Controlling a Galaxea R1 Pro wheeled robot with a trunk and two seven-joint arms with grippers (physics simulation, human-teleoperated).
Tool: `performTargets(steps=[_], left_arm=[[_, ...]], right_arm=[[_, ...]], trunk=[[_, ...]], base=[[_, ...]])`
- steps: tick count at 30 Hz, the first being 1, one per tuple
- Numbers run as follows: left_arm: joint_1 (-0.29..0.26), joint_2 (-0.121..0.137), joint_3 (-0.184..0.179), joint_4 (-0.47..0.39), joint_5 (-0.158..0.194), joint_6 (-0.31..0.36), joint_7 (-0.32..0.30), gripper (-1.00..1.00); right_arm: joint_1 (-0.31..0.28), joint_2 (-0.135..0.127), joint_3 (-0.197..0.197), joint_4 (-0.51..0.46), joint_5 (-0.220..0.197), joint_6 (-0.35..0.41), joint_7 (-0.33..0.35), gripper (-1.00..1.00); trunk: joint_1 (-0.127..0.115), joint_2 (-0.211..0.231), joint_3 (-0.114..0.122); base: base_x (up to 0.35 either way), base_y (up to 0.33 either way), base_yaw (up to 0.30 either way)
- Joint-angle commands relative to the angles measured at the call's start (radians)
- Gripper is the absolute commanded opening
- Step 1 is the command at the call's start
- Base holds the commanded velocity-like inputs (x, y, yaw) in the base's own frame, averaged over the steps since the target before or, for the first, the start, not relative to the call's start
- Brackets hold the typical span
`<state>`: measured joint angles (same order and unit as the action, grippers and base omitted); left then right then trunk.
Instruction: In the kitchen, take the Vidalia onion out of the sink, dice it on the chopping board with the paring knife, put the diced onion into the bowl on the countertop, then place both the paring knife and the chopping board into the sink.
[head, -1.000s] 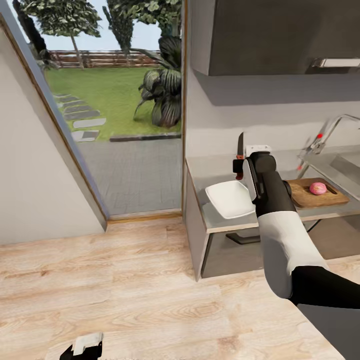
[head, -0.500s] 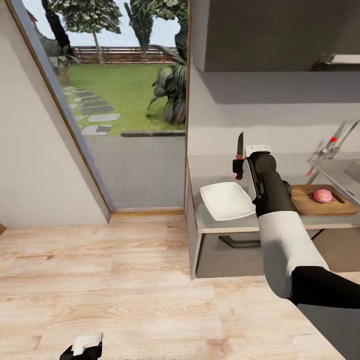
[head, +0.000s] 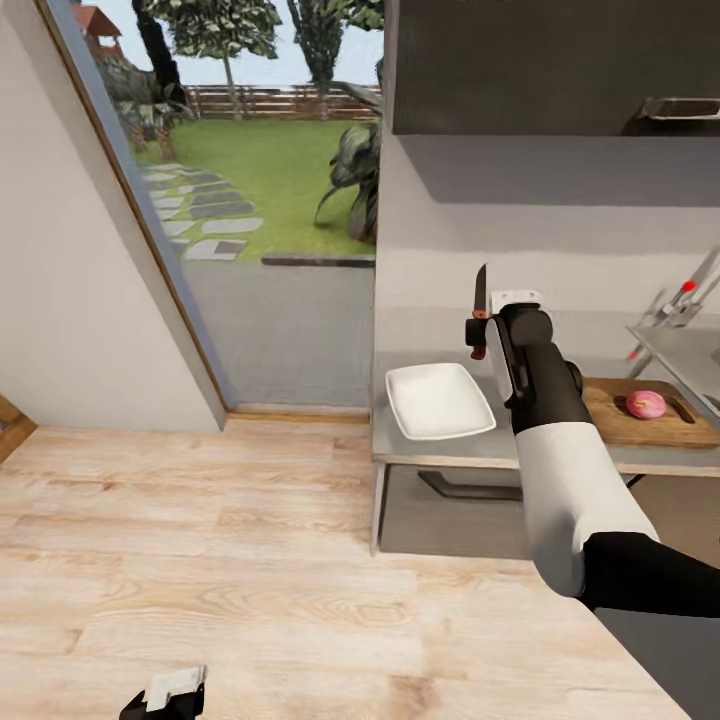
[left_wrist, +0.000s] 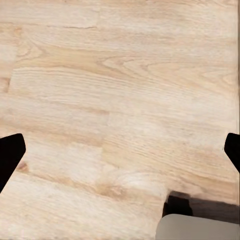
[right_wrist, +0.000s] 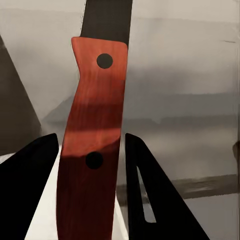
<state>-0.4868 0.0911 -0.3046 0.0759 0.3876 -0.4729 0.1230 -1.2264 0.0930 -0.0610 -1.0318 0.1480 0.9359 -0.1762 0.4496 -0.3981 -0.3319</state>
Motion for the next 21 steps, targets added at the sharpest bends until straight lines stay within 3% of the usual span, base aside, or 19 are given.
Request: performTargets(steps=[1, 21], left_arm=[[-0.002, -0.001, -0.008, 0.004, 0.004, -0.006, 0.003, 1.00], [-0.002, -0.001, -0.008, 0.004, 0.004, -0.005, 0.003, 1.00]], right_arm=[[-0.001, 0.000, -0.002, -0.001, 0.008, 0.004, 0.005, -1.00], [-0.001, 0.001, -0.002, -0.001, 0.008, 0.004, 0.006, -1.00]], trunk=[[0.000, -0.002, -0.002], [0.000, -0.002, 0.006]], base=[[-0.156, -0.293, 0.039], [-0.180, -0.277, -0.068]])
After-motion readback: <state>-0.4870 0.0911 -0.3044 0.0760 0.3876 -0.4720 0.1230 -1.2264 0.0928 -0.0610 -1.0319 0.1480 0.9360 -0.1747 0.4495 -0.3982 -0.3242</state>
